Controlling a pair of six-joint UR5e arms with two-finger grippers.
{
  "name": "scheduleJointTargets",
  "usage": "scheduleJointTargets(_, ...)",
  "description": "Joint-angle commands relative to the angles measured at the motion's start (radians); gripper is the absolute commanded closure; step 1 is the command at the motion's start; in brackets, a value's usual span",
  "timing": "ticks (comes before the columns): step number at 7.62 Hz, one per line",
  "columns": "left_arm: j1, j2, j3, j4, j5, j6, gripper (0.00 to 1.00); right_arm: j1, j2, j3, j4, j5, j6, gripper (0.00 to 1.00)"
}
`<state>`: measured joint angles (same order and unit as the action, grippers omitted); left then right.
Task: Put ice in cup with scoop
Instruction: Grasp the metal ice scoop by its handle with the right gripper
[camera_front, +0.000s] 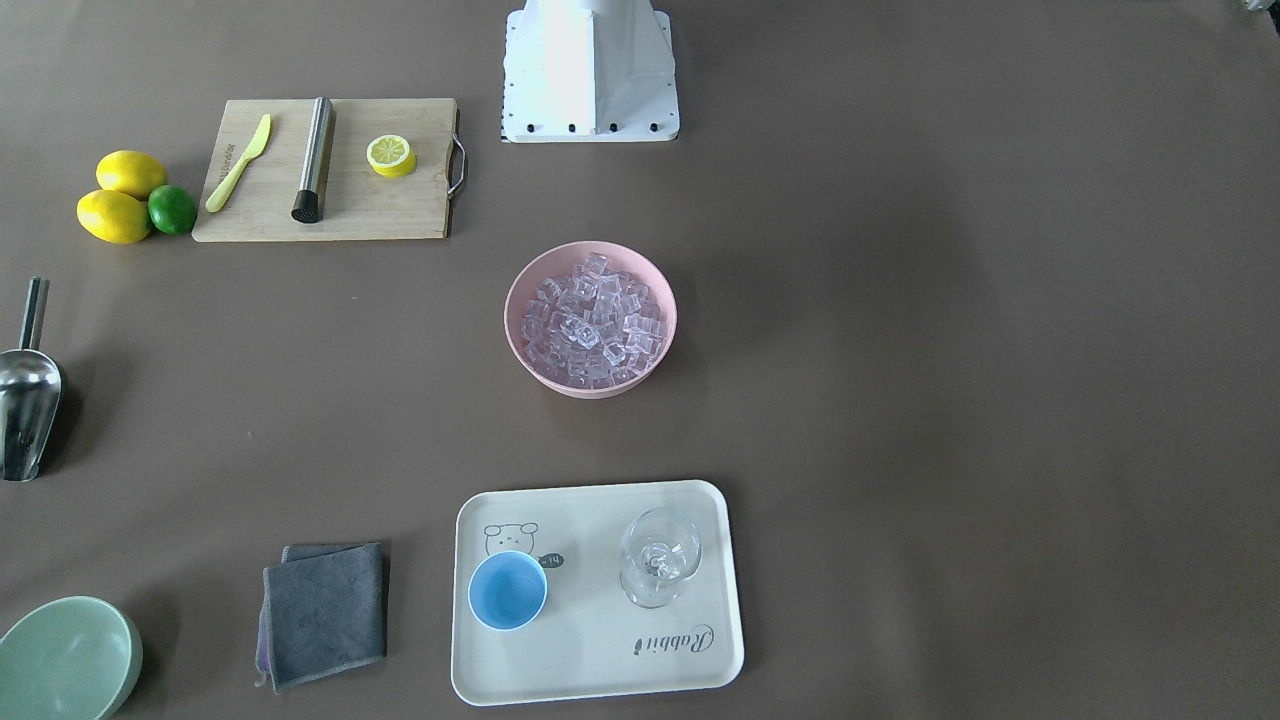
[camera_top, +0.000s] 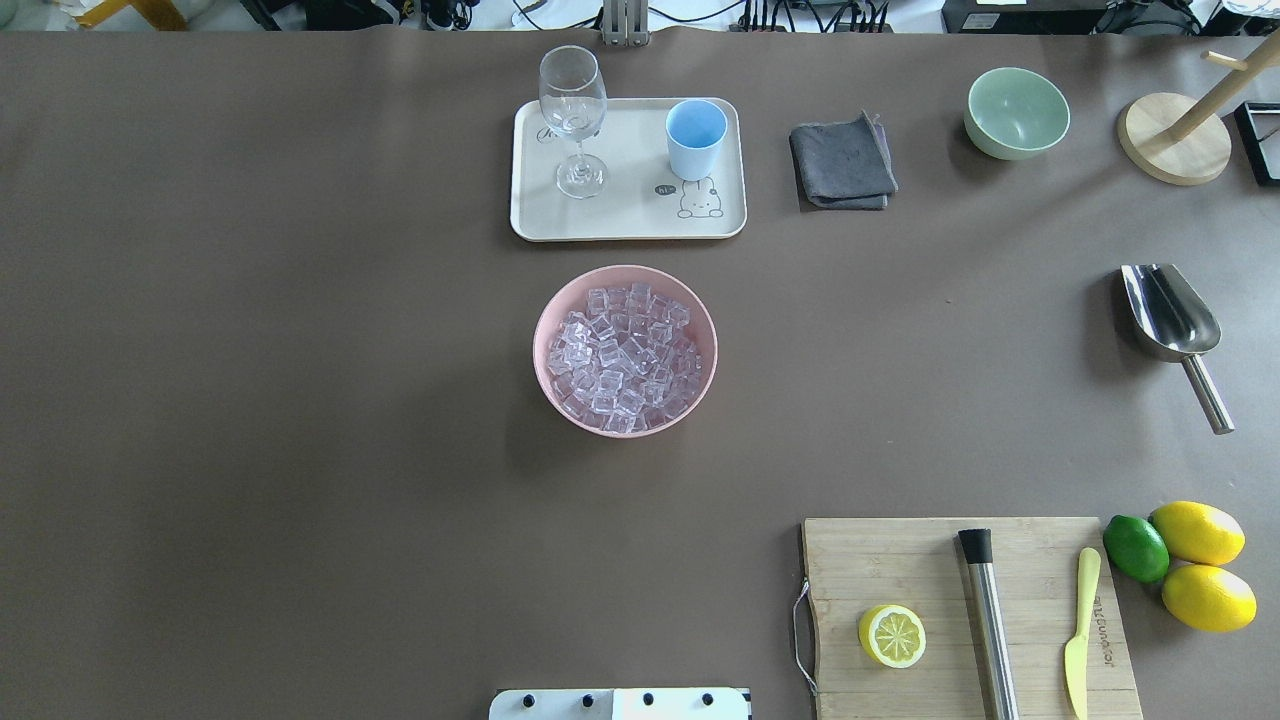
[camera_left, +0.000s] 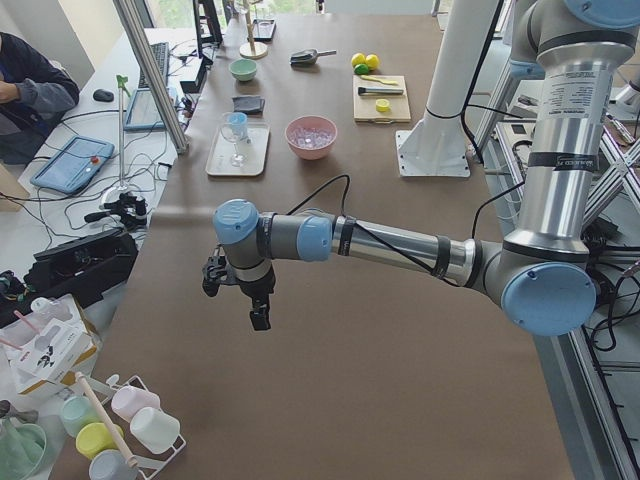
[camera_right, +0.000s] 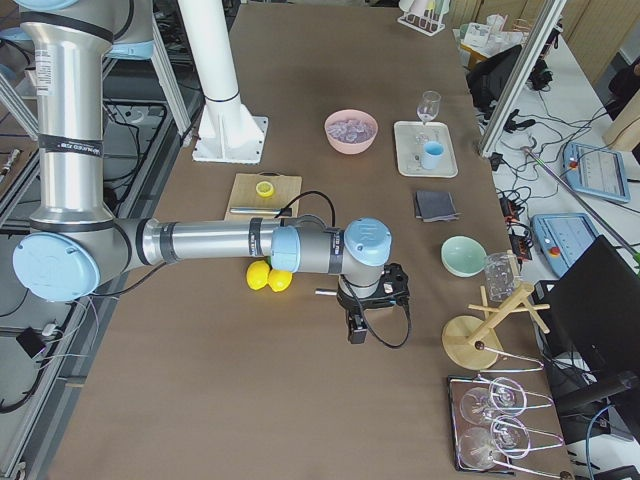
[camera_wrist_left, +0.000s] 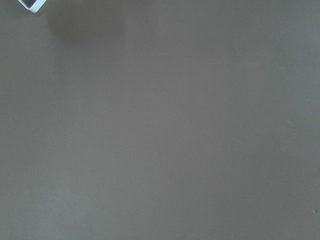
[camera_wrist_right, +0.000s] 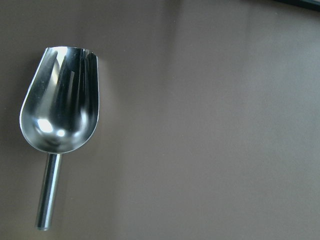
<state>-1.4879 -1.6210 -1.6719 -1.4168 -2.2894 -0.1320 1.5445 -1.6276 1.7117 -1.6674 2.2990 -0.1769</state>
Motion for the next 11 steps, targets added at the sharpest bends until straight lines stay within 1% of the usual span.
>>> scheduleJointTargets(1, 0.005, 0.021, -0.002, -0.017, 0.014, 0.002, 0.0, 0.0, 0.006, 0.006, 0.0, 0.002, 0.002, 0.0)
scheduleJointTargets(2, 0.003, 0.024, -0.003, -0.022, 0.014, 0.002, 0.0, 0.0, 0.0, -0.001, 0.0, 0.0, 0.005, 0.0)
scheduleJointTargets(4, 0.001, 0.03, 0.001, -0.021, 0.014, 0.101, 0.0, 0.0, 0.0, 0.002, 0.0, 0.0, 0.004, 0.0)
scheduleJointTargets(7, 0.001, 0.029, -0.005, -0.021, 0.018, 0.106, 0.0, 0.0, 0.0, 0.009, 0.0, 0.0, 0.005, 0.0)
scheduleJointTargets(9, 0.0, 0.015, 0.0, -0.019, 0.01, 0.1, 0.0, 0.005, 0.0, 0.049, -0.002, 0.0, 0.008, 0.0)
scheduleJointTargets(11, 0.0, 0.01, -0.052, -0.025, 0.005, 0.107, 0.0, 0.012, -0.006, 0.045, -0.002, 0.011, 0.008, 0.0)
